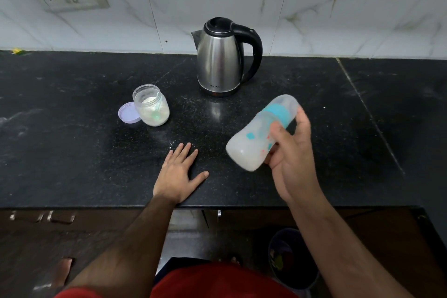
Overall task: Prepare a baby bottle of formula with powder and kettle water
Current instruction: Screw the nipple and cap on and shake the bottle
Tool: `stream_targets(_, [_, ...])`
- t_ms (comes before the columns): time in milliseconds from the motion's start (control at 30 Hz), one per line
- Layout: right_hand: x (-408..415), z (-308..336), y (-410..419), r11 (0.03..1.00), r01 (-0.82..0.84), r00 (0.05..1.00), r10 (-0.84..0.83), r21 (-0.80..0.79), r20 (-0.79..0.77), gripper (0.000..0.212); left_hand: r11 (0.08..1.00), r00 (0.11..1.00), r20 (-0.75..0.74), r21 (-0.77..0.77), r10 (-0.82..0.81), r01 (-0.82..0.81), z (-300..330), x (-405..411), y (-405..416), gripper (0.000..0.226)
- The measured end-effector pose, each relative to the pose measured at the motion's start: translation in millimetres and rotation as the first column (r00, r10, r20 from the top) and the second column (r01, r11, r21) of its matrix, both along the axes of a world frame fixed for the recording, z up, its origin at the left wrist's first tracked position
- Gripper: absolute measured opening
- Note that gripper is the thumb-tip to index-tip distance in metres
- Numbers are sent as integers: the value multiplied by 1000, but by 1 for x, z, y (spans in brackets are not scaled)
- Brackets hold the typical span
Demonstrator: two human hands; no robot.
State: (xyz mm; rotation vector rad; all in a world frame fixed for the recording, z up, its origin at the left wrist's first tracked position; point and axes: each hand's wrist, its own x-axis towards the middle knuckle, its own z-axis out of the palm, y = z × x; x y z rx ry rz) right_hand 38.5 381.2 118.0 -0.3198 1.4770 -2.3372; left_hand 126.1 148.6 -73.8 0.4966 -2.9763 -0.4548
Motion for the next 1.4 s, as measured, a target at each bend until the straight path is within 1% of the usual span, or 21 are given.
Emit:
stream_targets(67, [-5,0,1,998,62,998,-62,-22,27,65,1000,1000,3,0,3,-3,0,0,1,86])
stream_targets(100, [-4,-1,2,999,54,998,-53,-11,27,65,1000,1000,3,-1,4,-4,0,0,1,86])
stream_targets(233, [11,-8,1,986,-150,989,151,79,-5,75,1000,1000,14,1,-2,2,0,0,0,89])
stream_targets(267, [11,-8,1,983,-167,986,168,82,-13,77,1000,1000,14,1,-4,4,0,0,0,89])
stream_targets(300, [10,-7,1,986,-150,988,152,68,-20,77,1000,1000,10,-1,-2,2,0,-1,0,89])
stream_targets(400, [0,-2,0,1000,-10,1000,10,-5,20,66,1000,1000,0,-3,9,-9,-1,-1,0,86])
stream_targets(467, [-1,-1,-2,1000,7,1000,-7,-7,30,64,1000,1000,3,-4,10,-10,-2,0,0,86])
stream_targets(533, [4,-5,-2,997,-75,997,75,23,25,68,1000,1000,7,-5,6,-5,-2,0,-1,86])
stream_targets(600, [11,-7,-1,980,-187,982,186,62,22,77,1000,1000,12,-1,-2,2,-2,-1,-1,87])
stream_targets(633, [11,-6,-1,976,-208,978,207,71,16,79,1000,1000,11,1,-3,3,-2,-1,-1,88])
stream_targets(700, [7,-3,-1,989,-143,990,143,43,14,73,1000,1000,1,-3,1,-1,-2,-1,-1,87])
stream_targets(800, [-4,1,-1,999,8,997,-6,-33,75,64,1000,1000,-1,-12,7,-7,-3,-1,-1,85])
stream_targets(867, [-4,1,-2,1000,-9,997,11,-24,75,64,1000,1000,0,-14,5,-5,-4,-1,-1,85])
stream_targets(967, [4,0,-1,984,-173,985,172,40,32,69,1000,1000,3,-7,2,-2,-4,-1,-2,87])
stream_targets(1000, [4,1,0,979,-195,981,195,49,19,70,1000,1000,4,-6,1,-1,-4,-1,-2,87])
stream_targets(1067, [0,3,0,990,-142,990,142,16,21,67,1000,1000,-2,-8,3,-3,-4,-1,-1,87])
stream_targets(1133, [-7,6,0,998,-34,997,37,-53,72,64,1000,1000,-7,-6,4,-4,-4,-1,-1,86])
stream_targets(1200, [-10,6,0,997,16,995,-9,-74,97,62,1000,1000,-10,-6,3,-3,-3,-1,0,85])
stream_targets(1267, [-5,4,0,998,-40,995,44,-48,89,62,1000,1000,-10,-8,2,-2,-3,-1,-1,85])
stream_targets(1333, [2,-1,0,988,-155,986,154,8,66,67,1000,1000,-2,-6,-3,3,-3,-1,-1,87])
stream_targets(1400, [5,-1,0,979,-199,980,197,46,41,73,1000,1000,3,-5,-7,7,-2,-1,-1,88])
